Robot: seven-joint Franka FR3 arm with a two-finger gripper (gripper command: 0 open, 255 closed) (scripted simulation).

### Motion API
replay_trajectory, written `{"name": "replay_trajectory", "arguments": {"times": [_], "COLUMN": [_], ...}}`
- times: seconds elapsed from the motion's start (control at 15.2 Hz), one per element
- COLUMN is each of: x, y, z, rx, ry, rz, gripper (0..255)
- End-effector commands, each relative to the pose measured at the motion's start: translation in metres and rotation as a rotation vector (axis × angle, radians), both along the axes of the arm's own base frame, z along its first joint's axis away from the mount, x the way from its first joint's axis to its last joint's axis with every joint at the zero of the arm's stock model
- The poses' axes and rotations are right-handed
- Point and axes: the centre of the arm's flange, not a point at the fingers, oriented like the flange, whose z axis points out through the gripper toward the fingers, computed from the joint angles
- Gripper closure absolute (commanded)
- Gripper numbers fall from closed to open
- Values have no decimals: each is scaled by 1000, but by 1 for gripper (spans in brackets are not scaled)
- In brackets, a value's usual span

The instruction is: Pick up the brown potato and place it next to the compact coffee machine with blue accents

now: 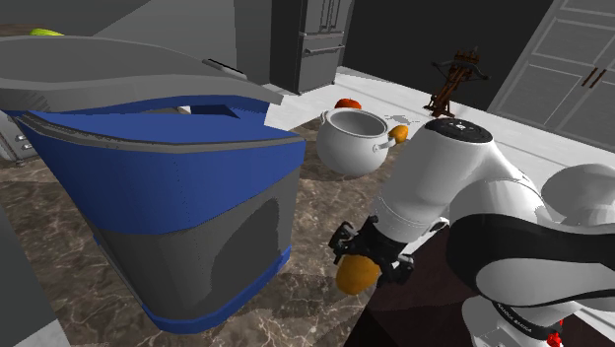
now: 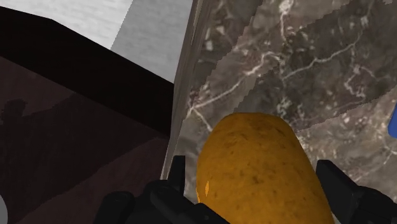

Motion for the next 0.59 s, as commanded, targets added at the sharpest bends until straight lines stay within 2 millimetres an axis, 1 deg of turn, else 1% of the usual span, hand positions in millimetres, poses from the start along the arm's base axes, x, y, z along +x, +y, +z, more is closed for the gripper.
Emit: {"name": "replay_trajectory", "arguments": {"times": [0.0, 0.2, 0.53], "x": [-3, -5, -5], "y": [-4, -6, -6], "z": [7, 44, 44], "rx": [-9, -9, -9], "ry": [13, 13, 13], "rz": [0, 0, 0], "gripper": [0, 0, 0]}}
